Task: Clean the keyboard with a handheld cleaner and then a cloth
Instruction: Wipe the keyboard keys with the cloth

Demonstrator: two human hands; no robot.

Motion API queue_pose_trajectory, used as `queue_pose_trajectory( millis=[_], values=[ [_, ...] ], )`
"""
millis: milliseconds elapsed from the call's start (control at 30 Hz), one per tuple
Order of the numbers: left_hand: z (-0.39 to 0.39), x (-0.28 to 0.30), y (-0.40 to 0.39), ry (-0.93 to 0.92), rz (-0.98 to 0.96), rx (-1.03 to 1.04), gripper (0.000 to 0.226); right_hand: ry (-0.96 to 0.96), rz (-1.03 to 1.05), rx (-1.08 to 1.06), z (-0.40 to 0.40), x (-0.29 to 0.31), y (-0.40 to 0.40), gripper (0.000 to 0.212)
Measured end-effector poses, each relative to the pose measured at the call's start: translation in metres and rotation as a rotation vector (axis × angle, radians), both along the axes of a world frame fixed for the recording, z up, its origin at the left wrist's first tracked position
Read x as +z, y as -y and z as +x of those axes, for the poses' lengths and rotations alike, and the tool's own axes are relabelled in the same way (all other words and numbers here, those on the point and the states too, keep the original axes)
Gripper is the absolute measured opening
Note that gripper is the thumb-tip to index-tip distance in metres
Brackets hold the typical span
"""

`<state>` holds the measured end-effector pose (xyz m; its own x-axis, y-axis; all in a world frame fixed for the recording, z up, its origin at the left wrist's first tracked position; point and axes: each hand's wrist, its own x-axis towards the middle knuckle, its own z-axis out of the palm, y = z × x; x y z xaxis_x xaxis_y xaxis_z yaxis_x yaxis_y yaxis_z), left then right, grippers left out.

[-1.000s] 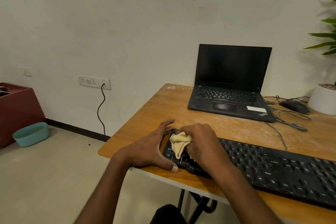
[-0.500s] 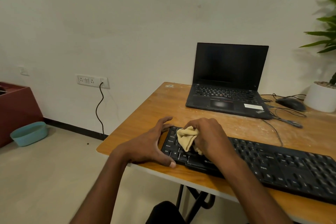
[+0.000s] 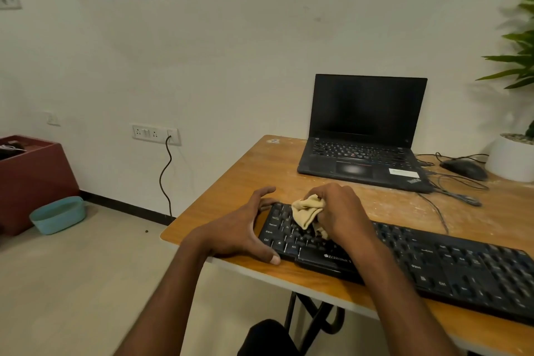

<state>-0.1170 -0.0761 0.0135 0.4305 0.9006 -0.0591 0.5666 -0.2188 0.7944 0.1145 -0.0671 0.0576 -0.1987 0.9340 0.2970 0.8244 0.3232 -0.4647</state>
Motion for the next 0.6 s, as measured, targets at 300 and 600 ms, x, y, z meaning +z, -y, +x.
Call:
queue_pose_trajectory(
  millis=[300,600],
  values=[
    [0.001,0.001,0.0,-0.02,0.005,-0.005,0.132,-0.017,0.042,0.093,-0.039,-0.004,-0.011,0.03],
    [-0.002,-0.001,-0.002,-0.042,0.006,-0.045,0.135,-0.024,0.023,0.026,-0.017,-0.004,-0.015,0.033]
  ],
)
